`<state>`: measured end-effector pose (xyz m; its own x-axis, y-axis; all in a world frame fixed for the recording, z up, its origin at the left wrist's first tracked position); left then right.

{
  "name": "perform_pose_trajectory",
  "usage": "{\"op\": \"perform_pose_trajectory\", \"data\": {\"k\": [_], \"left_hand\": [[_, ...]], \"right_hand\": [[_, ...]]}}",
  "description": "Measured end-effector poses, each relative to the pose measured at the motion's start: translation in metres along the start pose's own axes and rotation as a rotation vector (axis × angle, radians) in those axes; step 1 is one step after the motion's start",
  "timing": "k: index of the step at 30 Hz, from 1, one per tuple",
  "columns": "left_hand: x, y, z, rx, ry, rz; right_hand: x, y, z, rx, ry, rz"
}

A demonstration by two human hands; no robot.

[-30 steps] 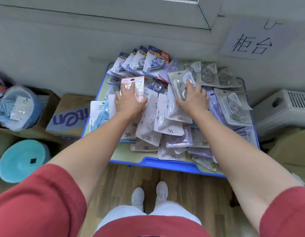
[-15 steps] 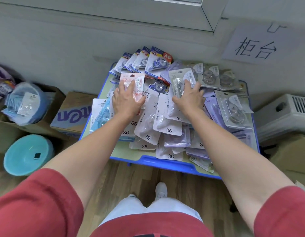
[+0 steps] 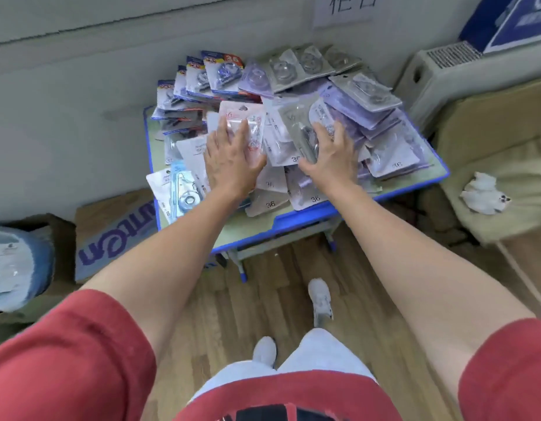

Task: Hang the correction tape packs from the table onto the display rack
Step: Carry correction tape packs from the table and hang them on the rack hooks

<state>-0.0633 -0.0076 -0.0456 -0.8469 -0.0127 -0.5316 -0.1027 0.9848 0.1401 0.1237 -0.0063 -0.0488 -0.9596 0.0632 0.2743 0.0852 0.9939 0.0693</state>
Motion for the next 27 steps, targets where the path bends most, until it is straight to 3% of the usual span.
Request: {"op": "perform_pose_trajectory", "data": {"k": [14,27], "left_hand": [[-0.074,-0.178,0.059,0.315,0.019,0.474],[-0.163,-0.475,0.118,0.665,-0.056,0.853]], "right_hand": [[-0.107,-0.260,0.006,-0.007,0.072,0.504],[-0.199,-0.608,-0.024,-0.111,0.172,1.042]]}}
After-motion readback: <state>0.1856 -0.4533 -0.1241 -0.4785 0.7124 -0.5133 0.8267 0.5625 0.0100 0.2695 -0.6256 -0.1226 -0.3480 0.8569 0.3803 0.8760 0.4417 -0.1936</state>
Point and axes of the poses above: each hand's wrist, its own y-axis towards the middle knuckle, its own z-axis out of the palm, x = y × z, the point moved 3 cm from there along y, towards the middle knuckle, and after that the axes turned 8 degrees about -y, right-handed, at the moved point
